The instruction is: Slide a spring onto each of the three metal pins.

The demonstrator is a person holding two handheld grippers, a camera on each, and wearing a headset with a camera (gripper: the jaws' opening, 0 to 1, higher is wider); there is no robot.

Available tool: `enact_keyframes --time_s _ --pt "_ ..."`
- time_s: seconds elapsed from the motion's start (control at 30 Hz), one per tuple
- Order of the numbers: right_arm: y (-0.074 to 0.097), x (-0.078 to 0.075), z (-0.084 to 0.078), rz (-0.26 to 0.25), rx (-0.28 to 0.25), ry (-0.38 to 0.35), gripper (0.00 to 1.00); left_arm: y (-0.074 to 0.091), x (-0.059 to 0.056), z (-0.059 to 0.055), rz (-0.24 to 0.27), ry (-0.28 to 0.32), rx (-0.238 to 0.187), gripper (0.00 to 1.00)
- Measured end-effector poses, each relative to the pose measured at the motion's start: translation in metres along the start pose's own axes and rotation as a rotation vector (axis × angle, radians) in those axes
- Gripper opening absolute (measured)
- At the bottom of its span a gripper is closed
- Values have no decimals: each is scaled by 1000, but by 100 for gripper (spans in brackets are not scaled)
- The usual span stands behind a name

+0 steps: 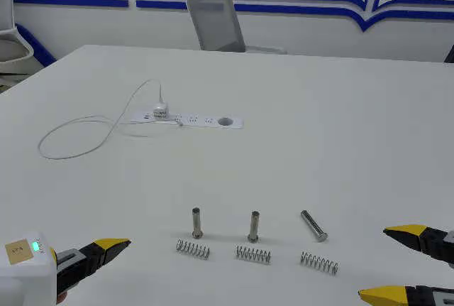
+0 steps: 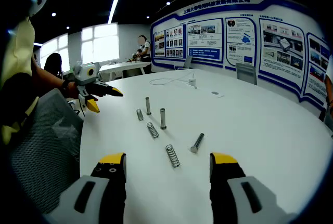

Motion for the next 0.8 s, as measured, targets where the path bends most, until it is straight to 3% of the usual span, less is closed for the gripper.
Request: enact_keyframes --time_s 0.8 --pt "-3 -9 4 -5 17 -6 63 -1 4 -3 -1 0 9 80"
Point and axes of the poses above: the centre of the closed fingertips' face, and the gripper's own axes: y roughly backward along the fingers, x roughly to its left, z roughly out of its top, the point moved 10 cm from there along y, roughly backward along the fingers, and after that the axes turned 14 degrees about y, right-handed, at the moved point
